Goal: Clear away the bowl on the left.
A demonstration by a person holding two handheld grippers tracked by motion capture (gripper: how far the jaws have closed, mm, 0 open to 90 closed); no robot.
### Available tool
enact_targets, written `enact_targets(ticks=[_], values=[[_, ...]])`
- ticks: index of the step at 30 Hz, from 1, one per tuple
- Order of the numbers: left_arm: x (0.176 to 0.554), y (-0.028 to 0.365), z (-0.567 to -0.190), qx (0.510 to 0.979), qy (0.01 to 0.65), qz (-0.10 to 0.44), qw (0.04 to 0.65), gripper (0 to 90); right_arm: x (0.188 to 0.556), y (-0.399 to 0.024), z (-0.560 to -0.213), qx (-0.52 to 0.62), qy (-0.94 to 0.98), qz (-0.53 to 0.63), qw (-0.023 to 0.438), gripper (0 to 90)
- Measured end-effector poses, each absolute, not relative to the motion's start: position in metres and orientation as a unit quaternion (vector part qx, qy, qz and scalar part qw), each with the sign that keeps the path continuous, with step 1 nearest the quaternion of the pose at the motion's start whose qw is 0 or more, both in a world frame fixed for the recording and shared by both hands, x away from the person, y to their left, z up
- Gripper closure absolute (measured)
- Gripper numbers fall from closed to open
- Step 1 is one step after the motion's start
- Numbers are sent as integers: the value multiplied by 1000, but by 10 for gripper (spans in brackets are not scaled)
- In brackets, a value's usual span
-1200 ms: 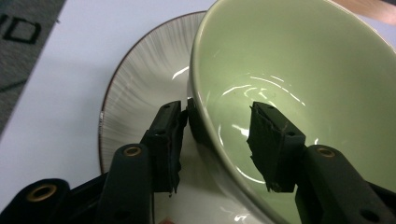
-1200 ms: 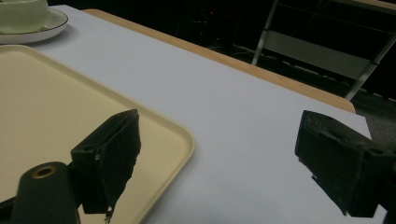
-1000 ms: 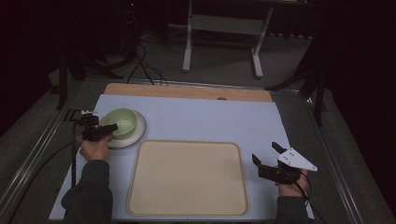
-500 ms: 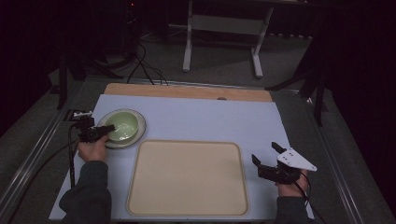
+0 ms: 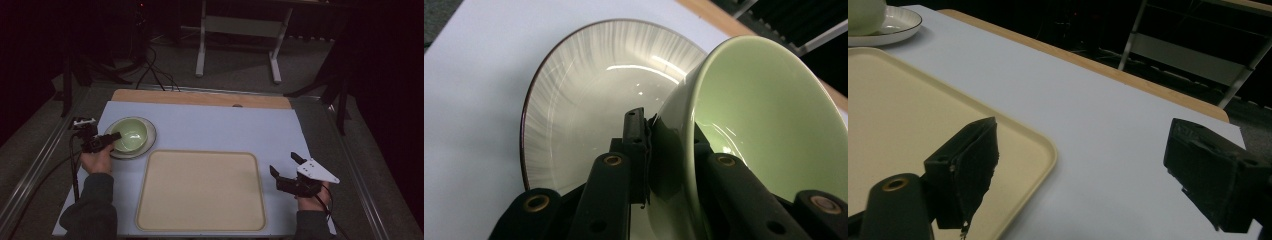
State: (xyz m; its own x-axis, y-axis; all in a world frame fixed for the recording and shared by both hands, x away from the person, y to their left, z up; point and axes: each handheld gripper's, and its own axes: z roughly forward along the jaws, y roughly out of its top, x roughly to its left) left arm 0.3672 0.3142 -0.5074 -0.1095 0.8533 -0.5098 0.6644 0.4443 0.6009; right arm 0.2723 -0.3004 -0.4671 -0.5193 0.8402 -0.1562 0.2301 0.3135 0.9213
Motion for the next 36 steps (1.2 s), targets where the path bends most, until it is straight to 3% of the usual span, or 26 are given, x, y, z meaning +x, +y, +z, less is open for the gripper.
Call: enact_targets(ticks=[16,36], values=[[352,319,-488,501,725,114,458,799,272,-300,-467,361,741,460,330,138],[339,300,-474,525,691,109,485,797,273,-299,-467,358,744,459,328,139]])
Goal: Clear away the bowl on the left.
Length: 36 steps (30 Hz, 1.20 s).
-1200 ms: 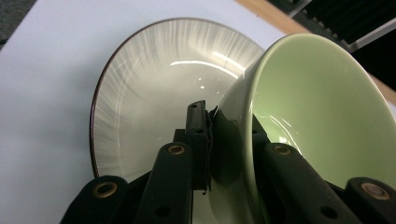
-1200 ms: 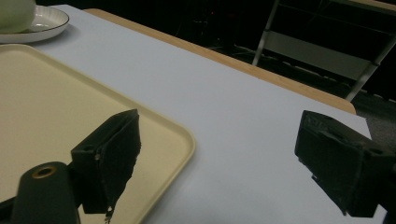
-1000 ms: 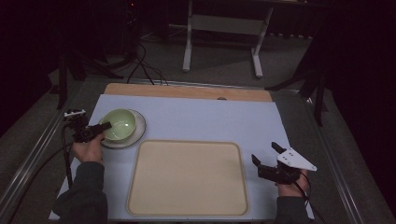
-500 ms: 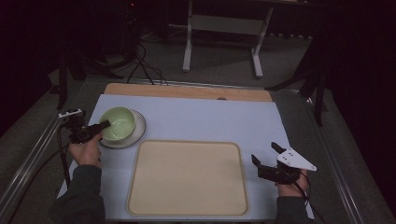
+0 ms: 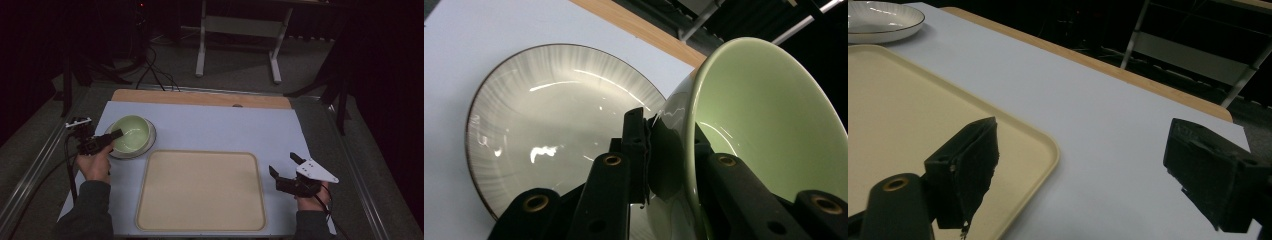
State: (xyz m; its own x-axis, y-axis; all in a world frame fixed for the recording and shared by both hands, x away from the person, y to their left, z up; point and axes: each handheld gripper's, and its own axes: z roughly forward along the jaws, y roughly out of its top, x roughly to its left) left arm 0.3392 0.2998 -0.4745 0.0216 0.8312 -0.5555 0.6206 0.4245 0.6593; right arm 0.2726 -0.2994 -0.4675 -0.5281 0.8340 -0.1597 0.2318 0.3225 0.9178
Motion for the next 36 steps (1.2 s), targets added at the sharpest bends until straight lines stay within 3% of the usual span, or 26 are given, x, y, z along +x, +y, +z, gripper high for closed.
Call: enact_targets(ticks=[36], values=[[324,260,-471,568,649,83,499,796,272,-299,-467,357,745,460,326,139]])
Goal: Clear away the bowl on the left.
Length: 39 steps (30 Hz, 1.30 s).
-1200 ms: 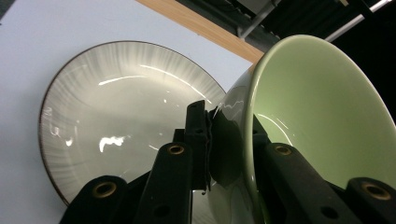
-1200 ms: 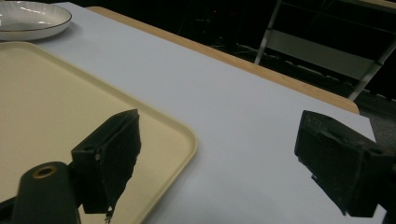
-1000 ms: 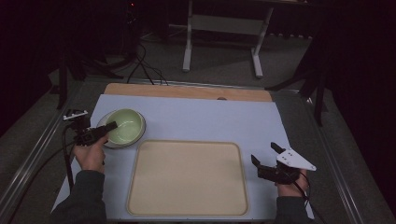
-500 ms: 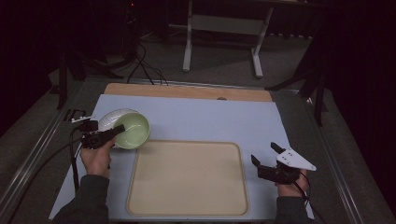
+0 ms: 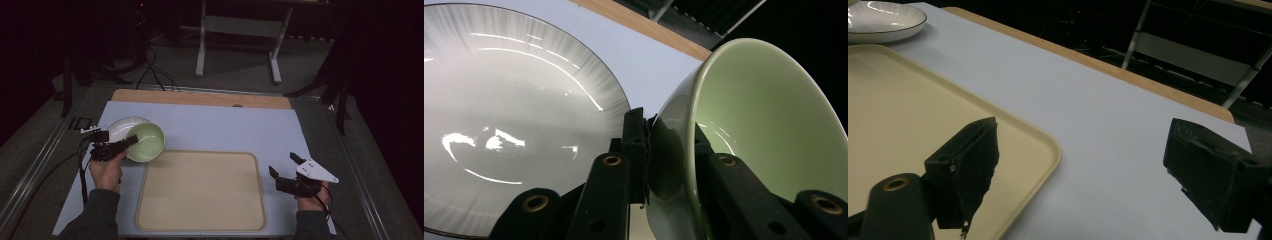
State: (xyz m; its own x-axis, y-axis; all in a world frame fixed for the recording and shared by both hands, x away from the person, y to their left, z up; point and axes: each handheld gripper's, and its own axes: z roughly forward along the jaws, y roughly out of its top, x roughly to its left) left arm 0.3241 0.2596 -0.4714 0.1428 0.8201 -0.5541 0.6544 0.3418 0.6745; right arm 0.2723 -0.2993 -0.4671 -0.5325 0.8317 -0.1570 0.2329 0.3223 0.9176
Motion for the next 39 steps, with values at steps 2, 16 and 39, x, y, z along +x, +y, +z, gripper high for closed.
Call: enact_targets(ticks=[2,16,39], values=[[323,258,-471,569,647,82,501,796,272,-299,-467,357,745,460,326,139],[316,247,-465,579,634,78,507,796,272,-299,-467,356,746,459,326,139],[307,220,-460,612,606,86,501,796,272,-299,-467,355,746,460,326,139]])
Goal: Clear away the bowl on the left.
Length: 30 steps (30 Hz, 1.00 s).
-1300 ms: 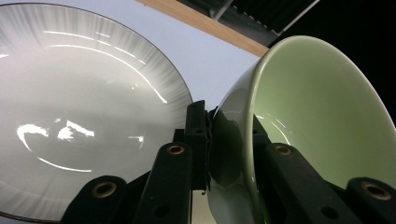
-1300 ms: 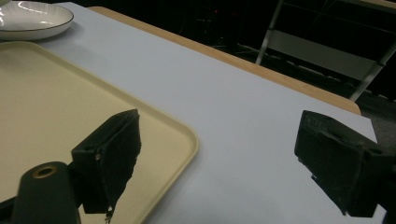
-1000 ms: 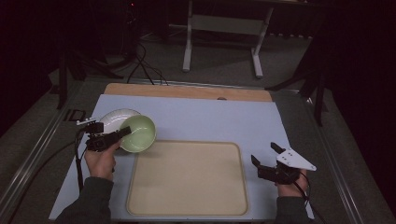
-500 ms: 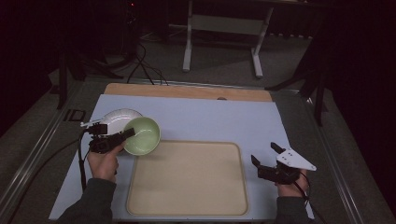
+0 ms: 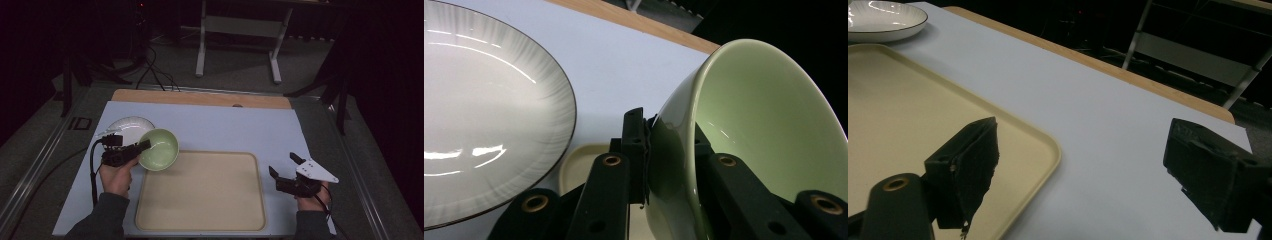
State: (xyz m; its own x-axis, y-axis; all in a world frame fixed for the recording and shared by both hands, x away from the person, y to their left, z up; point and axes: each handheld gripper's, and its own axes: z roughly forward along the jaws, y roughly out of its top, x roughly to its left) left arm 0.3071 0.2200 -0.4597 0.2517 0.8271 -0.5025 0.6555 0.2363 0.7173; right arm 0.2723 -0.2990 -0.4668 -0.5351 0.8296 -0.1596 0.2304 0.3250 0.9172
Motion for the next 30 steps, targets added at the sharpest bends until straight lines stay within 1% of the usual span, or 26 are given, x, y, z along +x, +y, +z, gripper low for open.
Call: enact_targets(ticks=[30], values=[[303,181,-468,655,576,73,484,795,272,-299,-467,355,746,460,326,139]])
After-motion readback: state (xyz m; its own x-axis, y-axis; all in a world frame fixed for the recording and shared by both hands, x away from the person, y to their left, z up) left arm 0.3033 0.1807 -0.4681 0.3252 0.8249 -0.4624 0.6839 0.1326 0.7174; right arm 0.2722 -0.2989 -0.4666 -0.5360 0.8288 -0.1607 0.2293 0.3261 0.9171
